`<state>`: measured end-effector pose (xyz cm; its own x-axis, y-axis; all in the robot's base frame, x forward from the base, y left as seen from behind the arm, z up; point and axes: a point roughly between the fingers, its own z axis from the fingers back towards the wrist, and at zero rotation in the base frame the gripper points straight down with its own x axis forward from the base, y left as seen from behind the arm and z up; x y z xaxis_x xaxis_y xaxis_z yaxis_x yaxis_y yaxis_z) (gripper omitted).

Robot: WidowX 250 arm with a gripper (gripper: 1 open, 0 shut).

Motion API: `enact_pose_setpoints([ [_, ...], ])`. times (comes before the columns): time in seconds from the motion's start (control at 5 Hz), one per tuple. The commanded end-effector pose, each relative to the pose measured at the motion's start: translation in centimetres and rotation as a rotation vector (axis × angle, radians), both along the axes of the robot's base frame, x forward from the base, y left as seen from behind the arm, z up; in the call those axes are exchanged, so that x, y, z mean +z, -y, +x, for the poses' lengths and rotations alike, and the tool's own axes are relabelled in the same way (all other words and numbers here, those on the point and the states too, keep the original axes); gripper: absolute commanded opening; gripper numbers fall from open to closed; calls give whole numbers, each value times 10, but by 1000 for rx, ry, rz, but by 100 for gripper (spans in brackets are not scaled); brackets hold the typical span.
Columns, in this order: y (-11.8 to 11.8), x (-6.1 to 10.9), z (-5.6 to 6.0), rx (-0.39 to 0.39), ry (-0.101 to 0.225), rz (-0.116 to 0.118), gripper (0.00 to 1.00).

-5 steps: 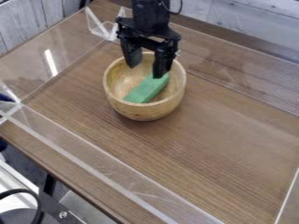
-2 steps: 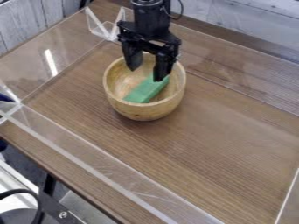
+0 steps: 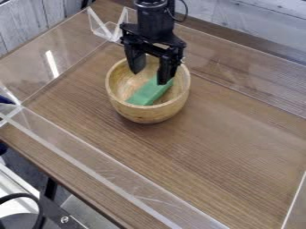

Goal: Put the green block in the brown bowl

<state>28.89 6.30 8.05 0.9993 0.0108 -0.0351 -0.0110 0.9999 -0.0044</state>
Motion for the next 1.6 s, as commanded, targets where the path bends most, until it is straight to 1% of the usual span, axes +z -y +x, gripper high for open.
enact_pose_setpoints([
  [0.0, 4, 23, 4, -6, 55, 6, 100],
  [0.2, 8, 33, 2, -7, 69, -1, 100],
  [0.6, 21, 64, -3, -21, 122, -15, 100],
  [0.8, 29, 73, -5, -32, 137, -22, 100],
  [1.4, 40, 79, -9, -39, 133, -34, 100],
])
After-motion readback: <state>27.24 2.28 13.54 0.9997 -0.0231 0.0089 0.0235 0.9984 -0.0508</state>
